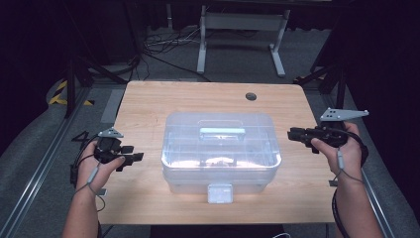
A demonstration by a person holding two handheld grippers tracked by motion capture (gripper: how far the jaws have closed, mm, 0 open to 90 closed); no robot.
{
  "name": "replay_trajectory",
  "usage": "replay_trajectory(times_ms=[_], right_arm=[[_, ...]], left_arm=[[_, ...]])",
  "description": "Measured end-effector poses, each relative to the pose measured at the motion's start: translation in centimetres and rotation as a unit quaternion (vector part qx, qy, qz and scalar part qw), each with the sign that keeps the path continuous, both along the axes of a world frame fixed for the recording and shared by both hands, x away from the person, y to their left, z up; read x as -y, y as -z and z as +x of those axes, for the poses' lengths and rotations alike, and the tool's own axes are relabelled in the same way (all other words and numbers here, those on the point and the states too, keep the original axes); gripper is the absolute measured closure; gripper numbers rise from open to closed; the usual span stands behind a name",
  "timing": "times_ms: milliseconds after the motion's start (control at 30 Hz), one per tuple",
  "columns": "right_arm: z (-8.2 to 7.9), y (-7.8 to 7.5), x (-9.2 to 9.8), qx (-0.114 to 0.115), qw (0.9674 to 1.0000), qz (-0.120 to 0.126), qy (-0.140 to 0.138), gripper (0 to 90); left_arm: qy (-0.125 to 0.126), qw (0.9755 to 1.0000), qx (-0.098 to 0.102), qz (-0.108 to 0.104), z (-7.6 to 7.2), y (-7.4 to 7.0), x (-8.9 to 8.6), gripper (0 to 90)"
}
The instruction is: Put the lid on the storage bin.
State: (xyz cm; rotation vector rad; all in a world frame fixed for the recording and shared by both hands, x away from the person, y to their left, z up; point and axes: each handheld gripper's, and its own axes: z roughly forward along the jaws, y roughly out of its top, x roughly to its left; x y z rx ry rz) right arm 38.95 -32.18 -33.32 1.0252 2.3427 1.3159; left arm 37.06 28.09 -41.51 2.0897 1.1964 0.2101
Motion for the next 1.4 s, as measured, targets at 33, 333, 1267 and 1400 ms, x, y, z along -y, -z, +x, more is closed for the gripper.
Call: replay_trajectory(times_ms=[33,333,1267,1400], right_arm=[[0.3,0.2,0.2,0.002,1.0000,-0.003,0.006,66.8],[2.7,3.1,2.0,-0.005,0.9990,-0.029,0.034,48.1],[6.0,10.5,3.9,-0.033,0.9963,-0.076,0.019,24.9],[6.3,11.6,4.0,-0.041,0.9959,-0.079,0.014,22.4]], left_arm=[[-0.002,1.0000,0.001,0.000,0.0,0.0,0.0,45.8],[-0.014,0.9999,0.004,0.007,0.3,0.3,-0.2,42.1],[0.009,0.9998,0.000,0.019,1.8,2.0,0.6,34.1],[0.011,0.9997,-0.002,0.022,2.1,2.4,0.7,31.9]])
